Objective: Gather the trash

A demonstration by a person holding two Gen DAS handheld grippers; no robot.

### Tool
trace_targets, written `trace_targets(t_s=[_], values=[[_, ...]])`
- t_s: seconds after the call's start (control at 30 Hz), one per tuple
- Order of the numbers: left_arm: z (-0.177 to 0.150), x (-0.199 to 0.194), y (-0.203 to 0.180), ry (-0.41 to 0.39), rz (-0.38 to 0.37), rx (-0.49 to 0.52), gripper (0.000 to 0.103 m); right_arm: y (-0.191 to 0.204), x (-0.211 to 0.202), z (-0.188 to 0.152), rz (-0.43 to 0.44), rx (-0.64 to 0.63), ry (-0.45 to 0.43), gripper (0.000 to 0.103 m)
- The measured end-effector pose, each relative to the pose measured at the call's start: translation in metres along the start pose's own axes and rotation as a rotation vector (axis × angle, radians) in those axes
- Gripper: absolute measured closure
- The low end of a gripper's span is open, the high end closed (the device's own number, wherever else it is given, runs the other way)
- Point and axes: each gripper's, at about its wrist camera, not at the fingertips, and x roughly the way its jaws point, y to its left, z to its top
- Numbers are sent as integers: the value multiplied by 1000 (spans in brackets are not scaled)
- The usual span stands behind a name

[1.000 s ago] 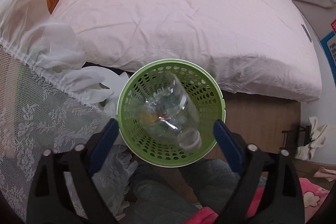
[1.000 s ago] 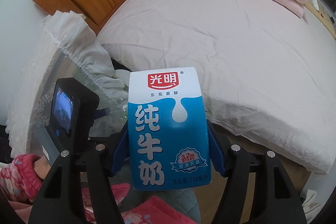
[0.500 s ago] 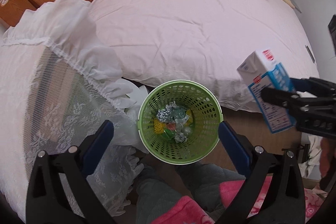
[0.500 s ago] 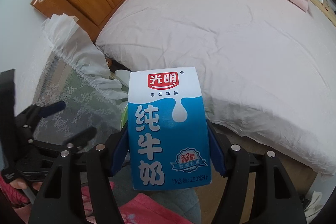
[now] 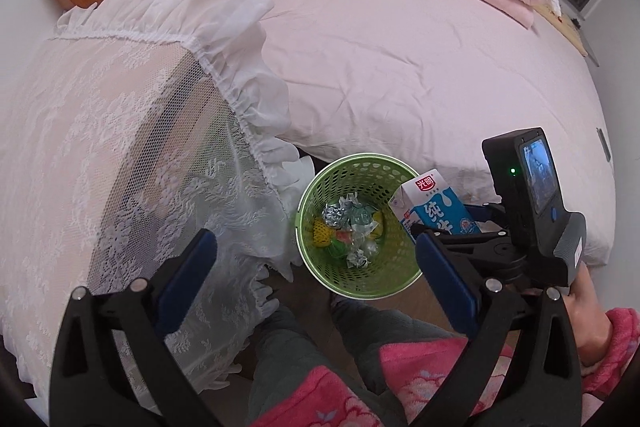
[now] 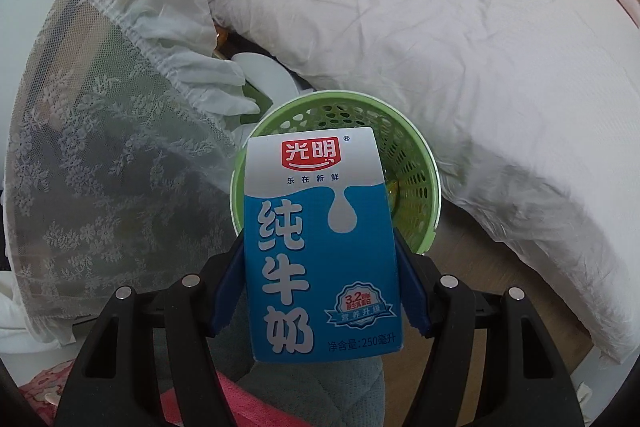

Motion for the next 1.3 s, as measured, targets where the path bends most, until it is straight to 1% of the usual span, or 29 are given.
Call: trace_targets(t_s=[0.13, 0.23, 0.27, 0.3, 0.37, 0.67, 0.73, 0.77, 0.87, 0.93, 0.97, 1.03, 1.07, 1.1, 1.13, 1.17, 1.23, 1.27, 1.3], values=[[-2, 1, 3, 2, -2, -10, 8, 7, 3, 2, -6, -8, 5, 36], [-2, 0, 3, 1, -3, -9, 8, 12, 10, 4, -5, -21, 40, 35], [-2, 0, 3, 1, -4, -9, 8, 13, 14, 4, -12, -21, 55, 31], [-2, 0, 3, 0, -3, -9, 8, 14, 16, 4, -31, -18, 57, 17], [-2, 0, 4, -2, -3, -11, 8, 15, 16, 6, -47, -22, 60, 5], [-5, 3, 17, 16, -7, -45, 8, 15, 24, 9, -57, 4, 105, 3], [-6, -1, 25, 2, 10, -62, 8, 18, 22, 14, -47, 11, 123, 3], [-7, -5, 31, -13, 24, -79, 8, 21, 17, 17, -39, 8, 118, 3], [-7, -20, 58, -58, 74, -154, 8, 34, 0, 31, -36, -37, 76, 3], [-8, -36, 83, -96, 115, -221, 8, 61, -25, 46, -29, -109, 18, 3], [-9, -47, 96, -121, 163, -261, 8, 69, -32, 49, -26, -128, -1, 3], [-13, -76, 122, -194, 266, -322, 8, 105, -67, 66, 0, -217, -88, 3], [-14, -89, 133, -219, 300, -347, 8, 126, -84, 73, 9, -262, -131, 3], [-17, -104, 148, -246, 329, -382, 8, 137, -94, 77, 15, -289, -157, 3], [-20, -116, 162, -261, 351, -411, 8, 158, -112, 83, 32, -335, -199, 3], [-23, -130, 177, -276, 374, -446, 8, 169, -121, 88, 43, -357, -217, 2], [-27, -154, 206, -300, 408, -511, 8, 216, -155, 100, 80, -444, -285, 2], [-30, -168, 221, -321, 431, -546, 8, 227, -163, 103, 87, -466, -303, 2], [-34, -182, 234, -338, 458, -576, 8, 249, -178, 106, 102, -508, -339, 2]])
